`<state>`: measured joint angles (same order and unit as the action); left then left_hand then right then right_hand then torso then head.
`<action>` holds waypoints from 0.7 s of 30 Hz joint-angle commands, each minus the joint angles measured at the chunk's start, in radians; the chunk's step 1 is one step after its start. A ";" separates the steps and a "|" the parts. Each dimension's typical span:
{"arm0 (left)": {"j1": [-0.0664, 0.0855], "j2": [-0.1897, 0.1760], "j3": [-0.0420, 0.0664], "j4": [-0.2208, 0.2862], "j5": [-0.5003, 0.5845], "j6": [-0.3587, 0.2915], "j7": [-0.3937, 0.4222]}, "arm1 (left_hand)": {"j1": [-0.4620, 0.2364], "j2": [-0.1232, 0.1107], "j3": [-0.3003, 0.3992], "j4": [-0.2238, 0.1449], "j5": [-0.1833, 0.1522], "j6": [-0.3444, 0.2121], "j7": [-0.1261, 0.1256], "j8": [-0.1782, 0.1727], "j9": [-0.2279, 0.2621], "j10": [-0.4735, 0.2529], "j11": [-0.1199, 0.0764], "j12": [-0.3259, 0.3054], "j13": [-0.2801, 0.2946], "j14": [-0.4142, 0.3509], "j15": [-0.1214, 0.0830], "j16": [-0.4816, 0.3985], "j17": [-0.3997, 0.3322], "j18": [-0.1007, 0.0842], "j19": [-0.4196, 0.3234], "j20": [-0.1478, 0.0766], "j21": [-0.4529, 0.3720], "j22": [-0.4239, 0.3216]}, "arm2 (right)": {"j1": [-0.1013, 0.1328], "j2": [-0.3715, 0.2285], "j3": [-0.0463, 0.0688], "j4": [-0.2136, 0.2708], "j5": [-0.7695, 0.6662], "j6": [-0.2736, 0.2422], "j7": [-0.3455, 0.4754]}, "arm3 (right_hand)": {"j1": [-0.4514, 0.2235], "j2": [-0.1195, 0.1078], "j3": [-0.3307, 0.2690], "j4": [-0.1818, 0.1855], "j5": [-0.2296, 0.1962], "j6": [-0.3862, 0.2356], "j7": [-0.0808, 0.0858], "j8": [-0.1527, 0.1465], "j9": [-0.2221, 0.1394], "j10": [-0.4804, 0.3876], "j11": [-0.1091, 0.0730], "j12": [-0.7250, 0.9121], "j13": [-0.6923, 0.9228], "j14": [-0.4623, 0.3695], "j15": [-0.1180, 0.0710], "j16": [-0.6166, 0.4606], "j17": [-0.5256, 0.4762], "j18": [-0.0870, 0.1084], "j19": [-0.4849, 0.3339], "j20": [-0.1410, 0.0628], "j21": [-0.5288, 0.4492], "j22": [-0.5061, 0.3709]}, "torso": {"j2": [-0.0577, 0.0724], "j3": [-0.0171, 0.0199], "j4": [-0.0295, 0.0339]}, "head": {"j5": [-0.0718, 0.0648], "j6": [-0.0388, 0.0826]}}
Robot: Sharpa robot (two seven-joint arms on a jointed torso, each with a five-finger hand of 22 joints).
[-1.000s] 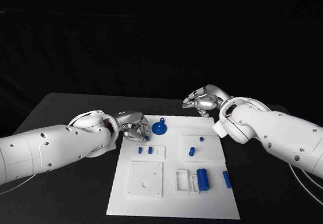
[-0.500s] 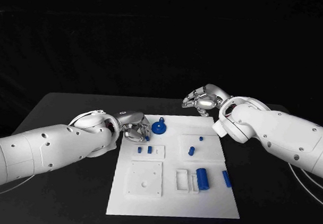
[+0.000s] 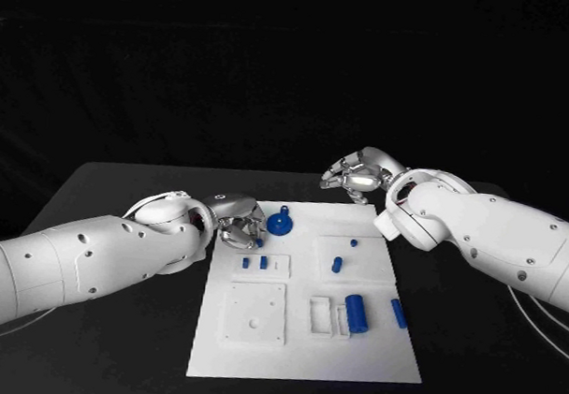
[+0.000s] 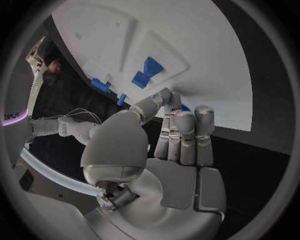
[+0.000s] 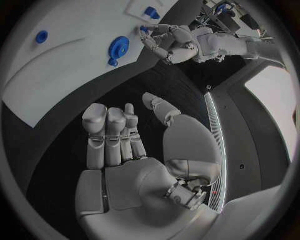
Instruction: Assemble the parts on the task board
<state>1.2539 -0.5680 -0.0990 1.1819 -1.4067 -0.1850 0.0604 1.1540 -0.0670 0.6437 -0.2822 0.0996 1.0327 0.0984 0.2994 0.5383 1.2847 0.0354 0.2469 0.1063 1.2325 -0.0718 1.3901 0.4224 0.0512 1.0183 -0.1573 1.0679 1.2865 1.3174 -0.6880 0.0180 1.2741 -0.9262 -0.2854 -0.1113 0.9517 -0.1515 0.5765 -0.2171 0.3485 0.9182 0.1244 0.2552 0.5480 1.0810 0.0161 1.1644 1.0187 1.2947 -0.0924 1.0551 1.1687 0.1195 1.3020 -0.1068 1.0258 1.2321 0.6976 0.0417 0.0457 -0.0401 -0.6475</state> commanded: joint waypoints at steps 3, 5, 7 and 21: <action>-0.004 0.004 -0.003 0.000 -0.034 0.032 -0.022 | 0.004 0.010 0.008 0.000 0.004 0.012 0.003 0.003 -0.002 0.005 -0.001 -0.006 0.000 0.001 -0.007 -0.002 -0.002 0.093 0.001 -0.015 0.004 0.000 | 0.000 0.000 0.001 -0.001 -0.003 0.006 0.008 | -0.007 0.006 0.001 0.000 0.006 0.000 0.005 -0.003 0.002 -0.005 0.000 -0.002 -0.002 0.007 -0.001 -0.006 -0.001 0.142 0.003 0.003 -0.007 0.001 | 0.000 0.0005 0.0002 | -0.001 -0.001; -0.004 0.003 -0.004 0.002 -0.034 0.028 -0.019 | 0.004 0.009 0.008 0.000 0.004 0.011 0.003 0.003 -0.002 0.005 -0.001 -0.006 0.000 0.001 -0.007 -0.002 -0.002 0.093 0.001 -0.015 0.004 0.000 | 0.000 0.000 0.001 -0.001 -0.003 0.006 0.008 | -0.007 0.006 0.001 0.000 0.006 0.000 0.005 -0.003 0.002 -0.005 0.000 -0.002 -0.002 0.007 -0.001 -0.006 -0.001 0.142 0.003 0.003 -0.007 0.001 | 0.000 0.0001 -0.0001 | 0.000 -0.001; -0.004 0.001 -0.004 0.005 -0.034 0.026 -0.016 | 0.004 0.008 0.009 0.000 0.004 0.011 0.003 0.002 -0.002 0.005 -0.001 -0.007 0.001 0.000 -0.007 -0.003 -0.002 0.093 0.000 -0.015 0.004 0.000 | 0.000 0.000 0.001 -0.001 -0.003 0.006 0.008 | -0.007 0.006 0.001 0.000 0.006 0.000 0.005 -0.003 0.002 -0.005 0.000 -0.002 -0.002 0.007 -0.001 -0.006 -0.001 0.142 0.003 0.003 -0.007 0.001 | 0.000 0.0000 0.0000 | -0.001 -0.001; -0.004 -0.004 -0.004 0.004 0.011 -0.030 0.005 | 0.017 -0.035 0.009 -0.002 -0.009 -0.066 0.033 -0.041 -0.028 -0.033 0.015 -0.041 -0.006 -0.012 0.009 -0.009 -0.008 0.092 -0.009 -0.006 0.001 0.001 | 0.000 -0.002 0.001 -0.002 -0.003 0.003 0.008 | -0.007 0.006 0.001 0.000 0.006 0.000 0.005 -0.003 0.002 -0.005 0.000 -0.002 -0.002 0.007 -0.001 -0.006 -0.001 0.142 0.003 0.003 -0.007 0.001 | 0.000 -0.0009 0.0005 | -0.002 0.000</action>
<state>1.2502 -0.5725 -0.1032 1.1853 -1.4114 -0.1964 0.0600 1.1750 -0.0945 0.6531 -0.2801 0.0923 0.9724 0.1298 0.2611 0.5112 1.2562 0.0529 0.2085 0.1011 1.2222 -0.0668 1.3832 0.4154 0.0504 1.0109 -0.1575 1.0678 1.2865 1.3173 -0.6902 0.0181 1.2730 -0.9262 -0.2854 -0.1113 0.9516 -0.1515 0.5765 -0.2171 0.3485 0.9200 0.1238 0.2551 0.5487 1.0810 0.0160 1.1644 1.0179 1.2946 -0.0923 1.0551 1.1687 0.1195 1.3019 -0.1068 1.0220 1.2319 0.6976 0.0414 0.0458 -0.0423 -0.6478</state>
